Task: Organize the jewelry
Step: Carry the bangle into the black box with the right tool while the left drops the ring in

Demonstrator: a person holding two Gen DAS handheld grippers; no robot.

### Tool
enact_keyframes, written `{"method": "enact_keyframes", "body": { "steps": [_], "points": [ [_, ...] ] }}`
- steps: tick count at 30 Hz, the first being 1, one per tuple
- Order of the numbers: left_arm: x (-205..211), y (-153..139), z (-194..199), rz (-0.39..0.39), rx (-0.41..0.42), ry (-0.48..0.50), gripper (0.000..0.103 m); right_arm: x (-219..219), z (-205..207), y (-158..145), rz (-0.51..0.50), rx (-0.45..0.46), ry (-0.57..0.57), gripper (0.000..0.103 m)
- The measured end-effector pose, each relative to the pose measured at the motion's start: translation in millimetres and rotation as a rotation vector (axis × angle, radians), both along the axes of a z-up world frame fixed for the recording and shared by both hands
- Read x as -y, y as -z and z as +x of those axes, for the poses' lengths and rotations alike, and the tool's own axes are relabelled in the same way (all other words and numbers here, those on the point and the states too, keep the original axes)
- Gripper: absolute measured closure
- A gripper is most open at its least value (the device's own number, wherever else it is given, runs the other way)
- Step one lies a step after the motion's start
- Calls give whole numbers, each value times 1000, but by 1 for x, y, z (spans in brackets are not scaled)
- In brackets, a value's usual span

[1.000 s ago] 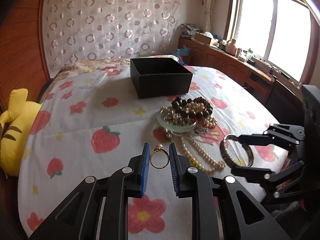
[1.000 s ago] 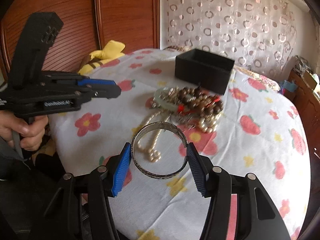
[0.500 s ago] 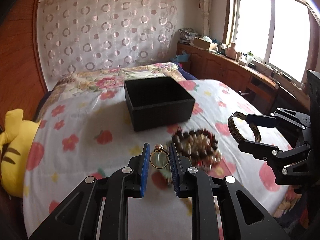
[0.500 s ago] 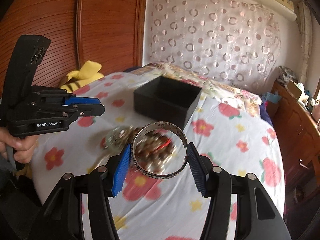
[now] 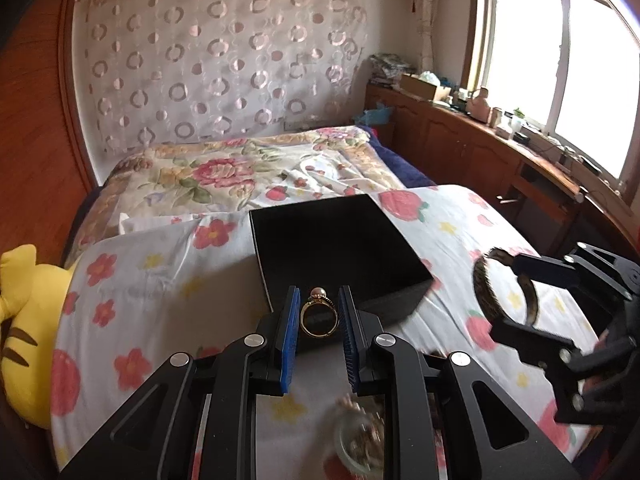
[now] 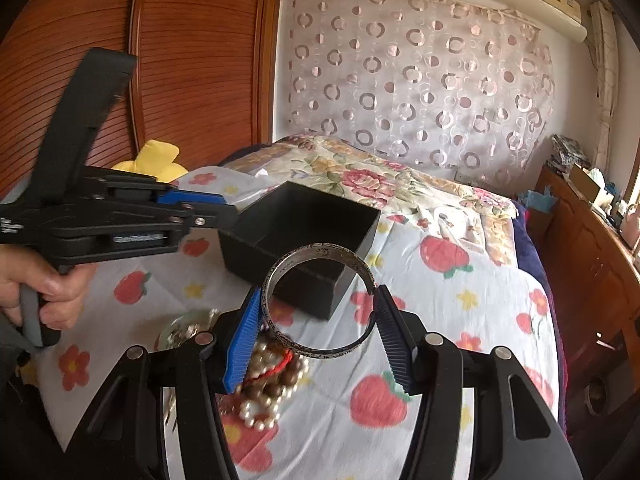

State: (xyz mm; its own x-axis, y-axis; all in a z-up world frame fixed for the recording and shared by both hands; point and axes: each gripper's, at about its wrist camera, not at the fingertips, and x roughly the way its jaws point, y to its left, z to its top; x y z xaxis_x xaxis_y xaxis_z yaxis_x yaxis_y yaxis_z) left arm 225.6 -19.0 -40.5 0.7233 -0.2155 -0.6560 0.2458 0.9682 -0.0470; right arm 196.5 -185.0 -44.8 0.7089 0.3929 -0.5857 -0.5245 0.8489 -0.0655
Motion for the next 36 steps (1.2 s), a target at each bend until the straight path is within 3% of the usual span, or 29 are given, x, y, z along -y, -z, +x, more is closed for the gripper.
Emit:
{"method": "enact_keyframes", "body": {
  "steps": [5, 8, 10, 12, 18, 23, 27, 36],
  "points": [
    [2, 2, 24, -1, -13, -20, 84, -8, 23, 1, -10, -18, -6, 44],
    [-3, 2, 28, -14, -13, -39, 64, -13, 33, 4, -16, -22, -12, 44],
    [-7, 0, 25, -27, -5, -44, 61, -17, 43, 6, -15, -30, -17, 44],
    [-12, -3, 21, -41, 7, -48, 48, -21, 51, 8, -18, -36, -23, 44],
    [-35, -10, 4, -32, 47, -93, 23, -39, 75, 17, -23, -68, -43, 44],
    [-55, -9, -14, -9, 79, -133, 10, -51, 86, 24, -36, -96, -49, 44],
    [-64, -4, -33, -1, 106, -140, 8, -59, 90, 26, -50, -102, -51, 44],
    [-61, 16, -64, -33, 59, -103, 8, -58, 86, 20, -25, -96, -47, 41]
  ]
}}
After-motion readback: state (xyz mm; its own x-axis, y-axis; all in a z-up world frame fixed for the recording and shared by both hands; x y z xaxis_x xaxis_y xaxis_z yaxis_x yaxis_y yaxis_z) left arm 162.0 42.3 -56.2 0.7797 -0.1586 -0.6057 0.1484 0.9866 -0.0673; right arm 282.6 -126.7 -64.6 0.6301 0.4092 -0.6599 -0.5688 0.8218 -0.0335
